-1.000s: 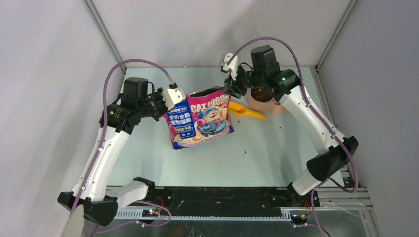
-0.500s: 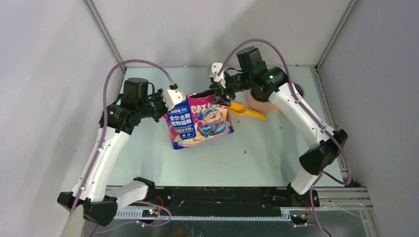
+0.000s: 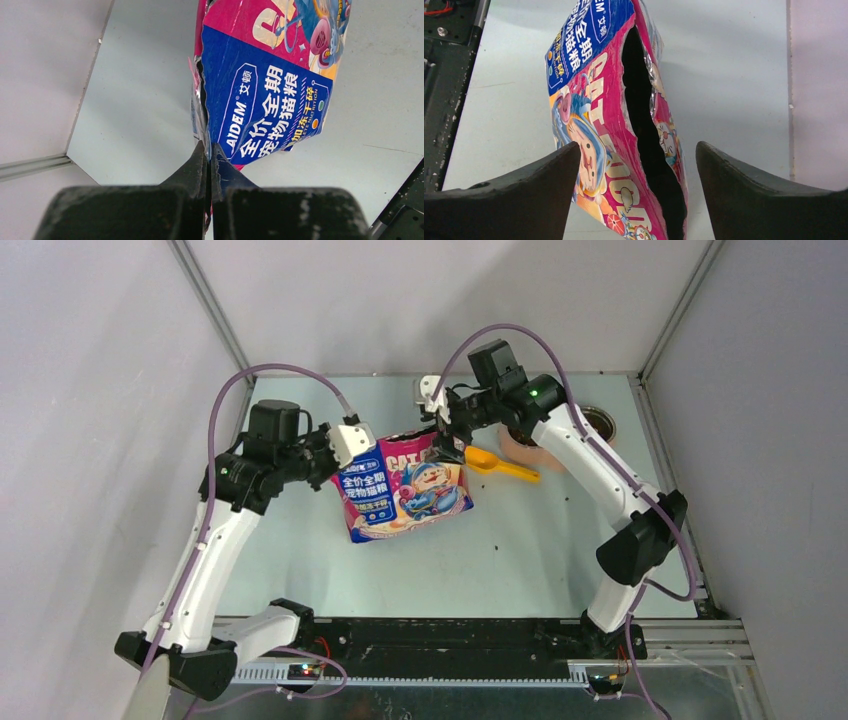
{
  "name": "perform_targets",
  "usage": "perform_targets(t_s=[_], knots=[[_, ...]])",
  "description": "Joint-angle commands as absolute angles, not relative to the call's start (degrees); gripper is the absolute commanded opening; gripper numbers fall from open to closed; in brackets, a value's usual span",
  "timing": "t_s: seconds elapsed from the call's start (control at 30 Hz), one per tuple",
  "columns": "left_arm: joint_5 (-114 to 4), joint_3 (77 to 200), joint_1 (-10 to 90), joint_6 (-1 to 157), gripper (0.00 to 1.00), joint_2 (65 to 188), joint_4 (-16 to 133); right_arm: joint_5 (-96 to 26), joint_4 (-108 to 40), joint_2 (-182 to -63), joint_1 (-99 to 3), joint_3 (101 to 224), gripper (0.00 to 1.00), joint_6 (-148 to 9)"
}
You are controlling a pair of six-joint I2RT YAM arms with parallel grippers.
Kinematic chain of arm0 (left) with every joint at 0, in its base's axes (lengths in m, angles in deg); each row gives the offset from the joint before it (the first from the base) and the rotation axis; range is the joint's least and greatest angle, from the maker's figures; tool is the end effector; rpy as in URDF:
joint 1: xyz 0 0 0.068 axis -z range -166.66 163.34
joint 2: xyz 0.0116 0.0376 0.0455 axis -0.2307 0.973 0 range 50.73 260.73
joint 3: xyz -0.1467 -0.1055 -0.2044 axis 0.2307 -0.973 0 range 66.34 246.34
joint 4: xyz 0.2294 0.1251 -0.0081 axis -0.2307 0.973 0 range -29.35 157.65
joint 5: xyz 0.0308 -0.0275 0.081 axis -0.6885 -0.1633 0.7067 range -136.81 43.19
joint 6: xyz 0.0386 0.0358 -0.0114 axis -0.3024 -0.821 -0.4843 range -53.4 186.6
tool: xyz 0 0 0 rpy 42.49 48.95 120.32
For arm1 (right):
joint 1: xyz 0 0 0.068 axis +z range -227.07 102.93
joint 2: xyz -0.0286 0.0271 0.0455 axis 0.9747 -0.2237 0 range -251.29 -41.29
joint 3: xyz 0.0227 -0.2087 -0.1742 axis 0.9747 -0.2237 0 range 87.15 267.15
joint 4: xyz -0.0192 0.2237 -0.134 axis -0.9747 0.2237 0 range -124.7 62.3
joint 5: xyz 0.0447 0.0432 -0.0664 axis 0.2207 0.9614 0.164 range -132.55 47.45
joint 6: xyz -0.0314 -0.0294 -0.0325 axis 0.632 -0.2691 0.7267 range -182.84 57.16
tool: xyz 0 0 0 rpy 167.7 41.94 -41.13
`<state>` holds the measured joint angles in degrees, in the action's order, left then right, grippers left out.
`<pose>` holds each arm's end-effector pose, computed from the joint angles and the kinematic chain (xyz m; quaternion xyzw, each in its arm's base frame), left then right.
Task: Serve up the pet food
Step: Close the pet food bag at the center of the board.
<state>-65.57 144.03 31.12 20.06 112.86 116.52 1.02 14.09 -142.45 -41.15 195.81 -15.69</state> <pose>0.1856 -0.0715 0.4008 0.5345 0.7215 -0.0403 0.4382 0.2943 0.2434 0.3981 -0.6755 0.5317 0.2990 0.4142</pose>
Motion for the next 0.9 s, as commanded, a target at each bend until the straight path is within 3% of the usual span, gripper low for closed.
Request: perform_targets(t_s=[0.0,0.6,0.67,0.73,0.87], knots=[[-64.28,145.51,31.02,18.59,0.0,111.77,119.17,2.97,15.6,-140.03,-40.91,199.2,0.97,-13.56],[-65.69,146.7,31.01,16.25,0.0,111.42,122.24,-1.11,14.4,-144.63,-40.6,198.66,0.96,-16.96],[-66.04,146.62,31.01,15.89,0.03,111.52,122.84,0.27,15.43,-145.55,-41.07,200.56,0.91,-18.45],[-66.43,146.48,31.13,15.45,0.14,111.77,123.31,2.11,17.18,-146.84,-41.73,202.91,0.83,-19.95],[-66.45,145.73,31.71,15.39,0.34,112.58,122.91,5.45,20.71,-148.84,-43.39,207.31,0.53,-22.0]])
